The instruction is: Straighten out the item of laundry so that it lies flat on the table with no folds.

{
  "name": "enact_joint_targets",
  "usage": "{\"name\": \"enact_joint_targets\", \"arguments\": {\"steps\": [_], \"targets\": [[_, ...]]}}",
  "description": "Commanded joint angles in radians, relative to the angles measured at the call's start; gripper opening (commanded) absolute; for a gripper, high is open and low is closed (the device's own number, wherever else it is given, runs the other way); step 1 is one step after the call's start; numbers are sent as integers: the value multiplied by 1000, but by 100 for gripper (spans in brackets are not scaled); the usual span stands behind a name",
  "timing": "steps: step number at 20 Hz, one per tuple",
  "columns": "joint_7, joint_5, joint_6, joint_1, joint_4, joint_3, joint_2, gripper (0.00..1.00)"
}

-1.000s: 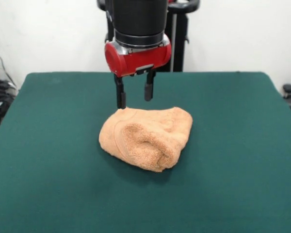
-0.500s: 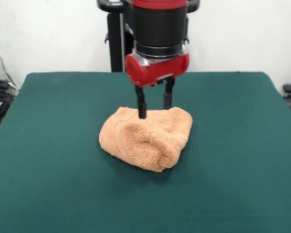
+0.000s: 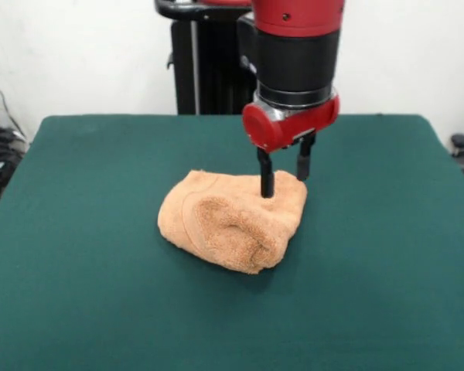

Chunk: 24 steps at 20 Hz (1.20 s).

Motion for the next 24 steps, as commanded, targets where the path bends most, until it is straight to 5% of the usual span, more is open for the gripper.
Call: {"name": "enact_joint_targets", "arguments": {"steps": [1, 18, 24], "targets": [[112, 11, -53, 36, 24, -69, 63, 100], [-15, 49, 20, -37, 22, -65, -31, 100], [46, 36, -27, -3, 27, -80, -8, 100]]}}
